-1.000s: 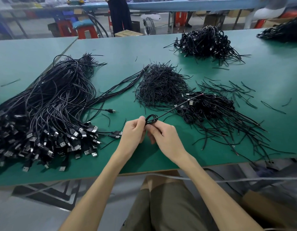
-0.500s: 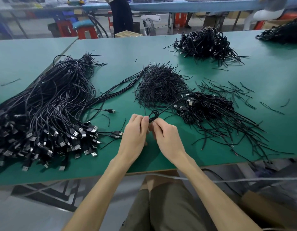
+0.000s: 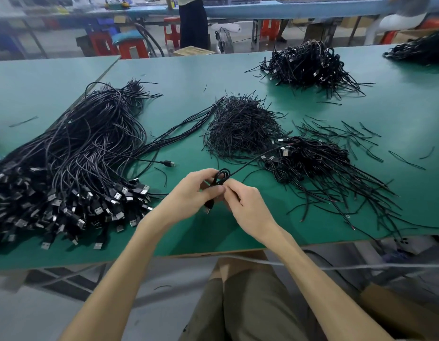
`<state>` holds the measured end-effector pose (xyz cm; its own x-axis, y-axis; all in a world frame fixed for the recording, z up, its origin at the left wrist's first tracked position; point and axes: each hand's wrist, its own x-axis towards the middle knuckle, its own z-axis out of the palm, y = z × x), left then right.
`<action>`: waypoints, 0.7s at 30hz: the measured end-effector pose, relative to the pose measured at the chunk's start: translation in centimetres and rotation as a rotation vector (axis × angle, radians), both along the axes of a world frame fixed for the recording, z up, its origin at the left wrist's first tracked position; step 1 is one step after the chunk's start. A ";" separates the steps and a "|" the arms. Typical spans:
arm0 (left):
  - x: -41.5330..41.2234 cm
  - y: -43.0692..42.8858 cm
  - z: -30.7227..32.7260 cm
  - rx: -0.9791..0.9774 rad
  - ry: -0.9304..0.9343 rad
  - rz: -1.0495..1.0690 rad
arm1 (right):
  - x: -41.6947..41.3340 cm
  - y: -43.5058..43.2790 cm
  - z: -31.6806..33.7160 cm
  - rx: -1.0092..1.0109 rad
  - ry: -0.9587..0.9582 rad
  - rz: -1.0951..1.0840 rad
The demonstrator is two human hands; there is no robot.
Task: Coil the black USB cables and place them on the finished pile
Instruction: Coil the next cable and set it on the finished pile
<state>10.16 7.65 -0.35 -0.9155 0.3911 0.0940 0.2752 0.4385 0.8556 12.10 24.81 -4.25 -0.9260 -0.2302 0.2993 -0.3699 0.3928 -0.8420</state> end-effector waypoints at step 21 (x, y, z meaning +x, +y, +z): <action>0.4 0.8 0.1 0.294 0.068 0.069 | -0.4 0.9 0.6 -0.437 -0.273 0.086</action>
<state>10.57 8.43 -0.22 -0.9266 0.2755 0.2559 0.3144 0.1942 0.9292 11.75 25.72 -3.66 -0.9670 -0.2161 0.1347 -0.1293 -0.0391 -0.9908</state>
